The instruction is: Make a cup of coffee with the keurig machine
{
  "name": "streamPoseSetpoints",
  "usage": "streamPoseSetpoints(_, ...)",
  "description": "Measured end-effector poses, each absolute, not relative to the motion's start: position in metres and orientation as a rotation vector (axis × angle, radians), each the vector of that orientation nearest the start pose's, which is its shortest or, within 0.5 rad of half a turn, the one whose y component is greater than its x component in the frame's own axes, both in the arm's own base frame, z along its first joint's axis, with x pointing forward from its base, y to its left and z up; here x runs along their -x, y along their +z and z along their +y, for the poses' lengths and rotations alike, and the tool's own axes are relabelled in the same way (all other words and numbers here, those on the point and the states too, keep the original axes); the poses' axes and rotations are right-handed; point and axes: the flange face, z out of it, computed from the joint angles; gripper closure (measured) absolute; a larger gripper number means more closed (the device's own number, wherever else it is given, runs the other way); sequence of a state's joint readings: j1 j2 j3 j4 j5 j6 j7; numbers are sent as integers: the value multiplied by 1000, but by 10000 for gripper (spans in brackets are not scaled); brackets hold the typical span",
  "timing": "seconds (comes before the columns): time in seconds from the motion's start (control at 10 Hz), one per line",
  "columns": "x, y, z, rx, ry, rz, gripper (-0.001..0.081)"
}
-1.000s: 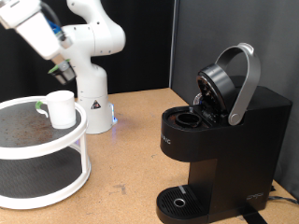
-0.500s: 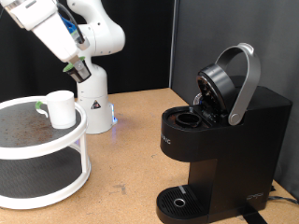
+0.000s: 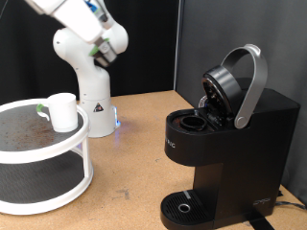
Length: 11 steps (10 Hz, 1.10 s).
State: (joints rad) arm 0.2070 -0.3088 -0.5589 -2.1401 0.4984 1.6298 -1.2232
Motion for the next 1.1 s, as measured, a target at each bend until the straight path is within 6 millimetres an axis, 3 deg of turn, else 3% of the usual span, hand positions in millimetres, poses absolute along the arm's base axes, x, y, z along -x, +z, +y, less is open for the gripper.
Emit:
streamPoseSetpoints(0.8,-497,538,-32,2303,-370,-965,336)
streamPoseSetpoints(1.1,-510,538,-12,2315,-350,-980,336)
